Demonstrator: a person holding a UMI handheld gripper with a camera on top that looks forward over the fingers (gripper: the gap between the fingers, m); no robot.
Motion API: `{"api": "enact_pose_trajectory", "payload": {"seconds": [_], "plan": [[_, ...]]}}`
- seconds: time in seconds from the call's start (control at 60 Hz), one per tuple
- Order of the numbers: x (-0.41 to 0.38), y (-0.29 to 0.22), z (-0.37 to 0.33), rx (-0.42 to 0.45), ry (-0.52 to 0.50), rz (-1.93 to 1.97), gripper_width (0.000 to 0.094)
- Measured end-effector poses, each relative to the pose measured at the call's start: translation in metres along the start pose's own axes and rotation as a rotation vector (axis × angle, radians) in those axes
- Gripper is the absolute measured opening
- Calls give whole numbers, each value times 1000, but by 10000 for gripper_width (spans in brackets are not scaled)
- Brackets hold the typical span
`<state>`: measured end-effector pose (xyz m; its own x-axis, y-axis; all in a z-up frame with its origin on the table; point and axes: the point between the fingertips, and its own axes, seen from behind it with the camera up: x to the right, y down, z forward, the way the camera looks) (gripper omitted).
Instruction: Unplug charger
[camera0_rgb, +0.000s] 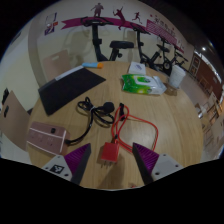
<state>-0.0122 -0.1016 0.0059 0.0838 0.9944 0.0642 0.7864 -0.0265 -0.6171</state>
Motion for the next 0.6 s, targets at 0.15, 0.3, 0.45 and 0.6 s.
{"api": "enact_pose_trajectory", "payload": {"seconds": [0.15, 0.3, 0.45, 0.6], "plan": [[6, -4, -87, 72, -10, 33, 857], [15, 5, -204, 149, -5, 50, 860], [27, 25, -288, 219, 36, 72, 862], [28, 59, -329, 203, 37, 74, 854]]}}
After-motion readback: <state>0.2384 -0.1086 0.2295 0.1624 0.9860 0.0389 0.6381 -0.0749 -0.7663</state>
